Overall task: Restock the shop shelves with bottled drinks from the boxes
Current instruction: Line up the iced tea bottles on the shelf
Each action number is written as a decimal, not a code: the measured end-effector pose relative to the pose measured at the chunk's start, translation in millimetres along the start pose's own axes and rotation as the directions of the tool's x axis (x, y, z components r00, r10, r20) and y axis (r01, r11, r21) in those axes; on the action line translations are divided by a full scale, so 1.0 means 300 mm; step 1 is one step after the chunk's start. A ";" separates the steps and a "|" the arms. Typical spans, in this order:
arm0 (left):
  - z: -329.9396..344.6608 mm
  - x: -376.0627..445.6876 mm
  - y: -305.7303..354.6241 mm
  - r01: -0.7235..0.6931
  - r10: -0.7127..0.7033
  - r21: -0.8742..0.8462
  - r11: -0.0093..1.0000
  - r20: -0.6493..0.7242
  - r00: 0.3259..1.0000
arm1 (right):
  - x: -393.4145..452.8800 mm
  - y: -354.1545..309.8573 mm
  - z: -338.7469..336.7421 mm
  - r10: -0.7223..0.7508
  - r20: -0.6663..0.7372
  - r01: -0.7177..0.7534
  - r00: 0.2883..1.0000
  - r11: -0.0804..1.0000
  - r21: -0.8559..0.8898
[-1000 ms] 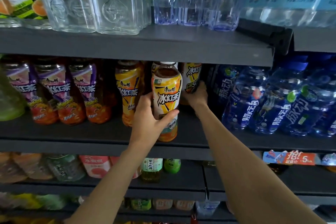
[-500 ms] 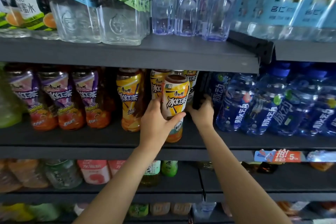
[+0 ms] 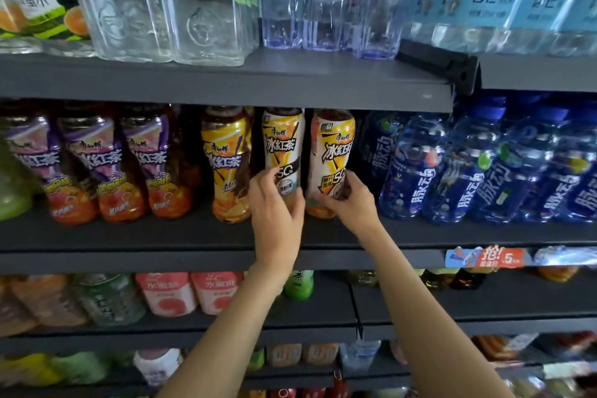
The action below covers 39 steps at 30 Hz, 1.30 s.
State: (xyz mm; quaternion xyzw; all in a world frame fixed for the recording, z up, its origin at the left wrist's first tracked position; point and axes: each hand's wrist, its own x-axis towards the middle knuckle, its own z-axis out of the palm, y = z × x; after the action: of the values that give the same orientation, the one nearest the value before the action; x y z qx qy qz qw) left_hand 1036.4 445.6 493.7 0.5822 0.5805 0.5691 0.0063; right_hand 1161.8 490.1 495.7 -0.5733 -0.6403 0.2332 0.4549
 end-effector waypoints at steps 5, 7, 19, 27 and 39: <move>0.025 -0.007 -0.072 0.209 -0.232 0.122 0.970 0.228 0.946 | -0.040 0.008 0.038 0.126 -0.079 -0.119 0.989 0.989 0.089; 0.037 0.015 -0.075 0.267 -0.291 0.127 0.955 0.239 0.927 | -0.044 0.007 0.045 0.122 -0.089 -0.114 0.989 0.990 0.085; 0.046 0.016 -0.071 0.322 -0.336 0.097 0.942 0.213 0.917 | -0.044 -0.005 0.098 0.097 -0.184 -0.119 0.978 0.987 -0.111; 0.042 0.019 -0.078 0.318 -0.332 0.099 0.943 0.225 0.916 | -0.045 -0.013 0.108 0.067 -0.179 -0.105 0.982 0.972 -0.211; 0.035 0.004 -0.099 0.283 -0.295 0.084 0.955 0.243 0.924 | -0.067 -0.017 0.099 0.084 -0.225 -0.122 0.971 0.980 -0.159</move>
State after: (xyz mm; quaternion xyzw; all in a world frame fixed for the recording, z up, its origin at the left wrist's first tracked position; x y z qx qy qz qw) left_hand 1023.0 462.9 470.9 0.5581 0.6678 0.4690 0.1503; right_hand 1132.6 476.6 479.5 -0.6649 -0.5738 0.1367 0.4582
